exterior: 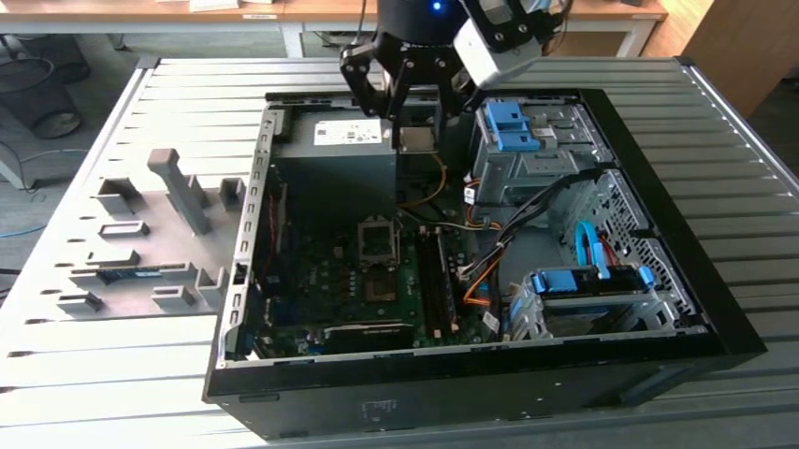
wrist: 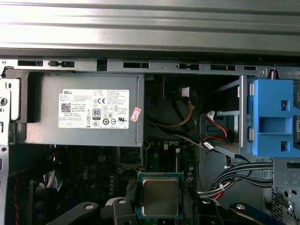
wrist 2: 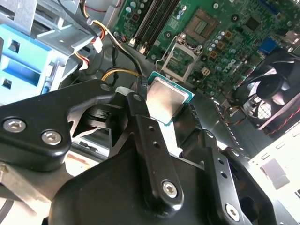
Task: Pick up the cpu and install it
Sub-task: 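Pick up the cpu and move it towards the insertion slot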
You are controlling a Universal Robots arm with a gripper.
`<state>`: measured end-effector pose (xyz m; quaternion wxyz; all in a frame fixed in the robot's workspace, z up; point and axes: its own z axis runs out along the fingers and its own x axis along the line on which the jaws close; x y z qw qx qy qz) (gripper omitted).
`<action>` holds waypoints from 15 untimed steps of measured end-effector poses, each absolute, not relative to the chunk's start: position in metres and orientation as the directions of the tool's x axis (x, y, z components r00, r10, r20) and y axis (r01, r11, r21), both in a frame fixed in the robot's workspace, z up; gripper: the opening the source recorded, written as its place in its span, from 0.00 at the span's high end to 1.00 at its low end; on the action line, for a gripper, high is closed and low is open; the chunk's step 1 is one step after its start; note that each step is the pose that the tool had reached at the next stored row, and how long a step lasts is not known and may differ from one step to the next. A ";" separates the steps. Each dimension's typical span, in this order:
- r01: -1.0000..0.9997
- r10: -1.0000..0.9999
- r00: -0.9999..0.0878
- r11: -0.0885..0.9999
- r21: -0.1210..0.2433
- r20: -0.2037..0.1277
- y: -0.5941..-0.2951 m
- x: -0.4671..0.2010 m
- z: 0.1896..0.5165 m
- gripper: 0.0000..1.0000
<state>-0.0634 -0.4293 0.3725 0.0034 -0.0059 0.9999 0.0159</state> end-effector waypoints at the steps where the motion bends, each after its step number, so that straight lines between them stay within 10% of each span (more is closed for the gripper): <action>1: -0.012 -0.012 -1.000 0.999 0.032 -0.007 -0.430 -0.063 0.372 0.53; 15: -0.012 -0.012 -1.000 0.999 0.030 -0.007 -0.438 -0.063 0.372 0.53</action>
